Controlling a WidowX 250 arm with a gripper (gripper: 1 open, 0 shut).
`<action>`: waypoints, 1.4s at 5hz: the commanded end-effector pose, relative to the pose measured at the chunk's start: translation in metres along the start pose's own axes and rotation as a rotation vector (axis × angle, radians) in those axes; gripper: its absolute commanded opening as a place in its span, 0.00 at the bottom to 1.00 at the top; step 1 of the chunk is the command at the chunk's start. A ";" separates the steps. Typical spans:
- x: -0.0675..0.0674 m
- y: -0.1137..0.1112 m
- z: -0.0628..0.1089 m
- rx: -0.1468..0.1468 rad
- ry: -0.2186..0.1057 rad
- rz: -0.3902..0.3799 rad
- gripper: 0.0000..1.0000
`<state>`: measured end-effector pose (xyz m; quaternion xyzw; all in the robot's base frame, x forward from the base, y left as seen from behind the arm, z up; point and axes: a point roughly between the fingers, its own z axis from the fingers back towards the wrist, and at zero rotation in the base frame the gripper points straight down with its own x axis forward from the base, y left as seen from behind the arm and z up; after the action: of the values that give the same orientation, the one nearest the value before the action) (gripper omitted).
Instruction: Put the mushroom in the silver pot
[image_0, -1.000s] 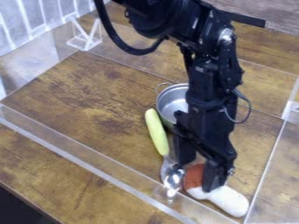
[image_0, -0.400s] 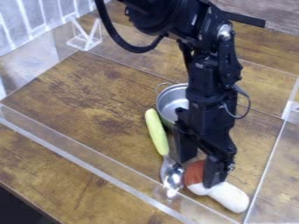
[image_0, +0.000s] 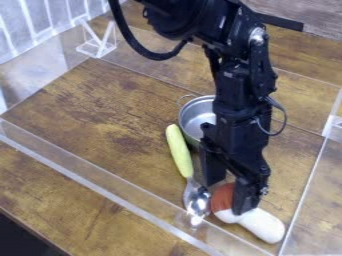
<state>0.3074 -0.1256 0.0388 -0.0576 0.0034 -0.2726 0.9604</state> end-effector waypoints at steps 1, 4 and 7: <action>0.008 0.010 0.015 0.010 -0.056 0.016 1.00; 0.009 0.012 0.020 0.008 -0.050 0.019 0.00; 0.014 0.019 0.052 0.024 -0.036 0.024 0.00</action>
<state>0.3220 -0.1143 0.0655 -0.0514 0.0207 -0.2653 0.9626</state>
